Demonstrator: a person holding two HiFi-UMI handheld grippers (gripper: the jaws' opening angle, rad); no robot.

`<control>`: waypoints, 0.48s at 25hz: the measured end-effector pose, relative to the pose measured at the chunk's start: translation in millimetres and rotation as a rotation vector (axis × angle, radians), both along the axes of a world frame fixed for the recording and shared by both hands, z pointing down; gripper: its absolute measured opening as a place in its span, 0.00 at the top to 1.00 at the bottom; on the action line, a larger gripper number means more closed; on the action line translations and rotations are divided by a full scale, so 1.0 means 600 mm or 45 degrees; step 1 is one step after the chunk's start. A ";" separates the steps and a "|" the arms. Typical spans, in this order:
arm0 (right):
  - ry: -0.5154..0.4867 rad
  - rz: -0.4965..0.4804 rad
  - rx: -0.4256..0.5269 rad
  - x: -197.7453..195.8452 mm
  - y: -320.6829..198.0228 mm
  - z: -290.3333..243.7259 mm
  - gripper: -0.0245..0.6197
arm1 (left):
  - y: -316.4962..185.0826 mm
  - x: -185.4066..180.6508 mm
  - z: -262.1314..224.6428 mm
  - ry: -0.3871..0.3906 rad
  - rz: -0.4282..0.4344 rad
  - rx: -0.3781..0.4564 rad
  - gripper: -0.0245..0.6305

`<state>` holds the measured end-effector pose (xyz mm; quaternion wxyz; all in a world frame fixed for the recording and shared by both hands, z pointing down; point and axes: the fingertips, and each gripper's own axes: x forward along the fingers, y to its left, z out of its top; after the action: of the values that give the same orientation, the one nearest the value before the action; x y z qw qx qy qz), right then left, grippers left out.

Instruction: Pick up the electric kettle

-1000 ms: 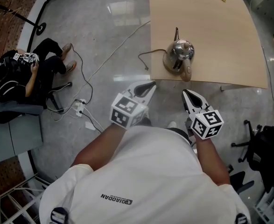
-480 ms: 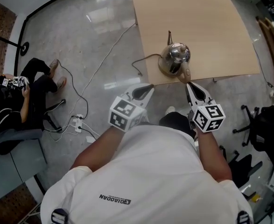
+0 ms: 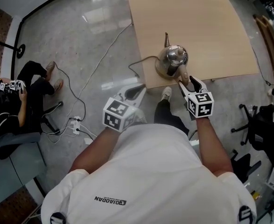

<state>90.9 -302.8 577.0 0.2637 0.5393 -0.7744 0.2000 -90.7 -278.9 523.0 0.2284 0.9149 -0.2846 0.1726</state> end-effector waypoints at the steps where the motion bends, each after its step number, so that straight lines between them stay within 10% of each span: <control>1: 0.003 -0.011 -0.028 -0.001 -0.005 0.015 0.64 | -0.004 -0.003 0.001 -0.001 -0.018 -0.004 0.97; 12: 0.040 -0.038 -0.123 -0.004 -0.040 0.082 0.64 | -0.025 -0.007 0.019 -0.052 -0.100 -0.043 0.97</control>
<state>88.5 -327.0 626.1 0.3046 0.5175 -0.7674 0.2247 -95.1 -294.0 534.5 0.2448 0.8953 -0.3219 0.1868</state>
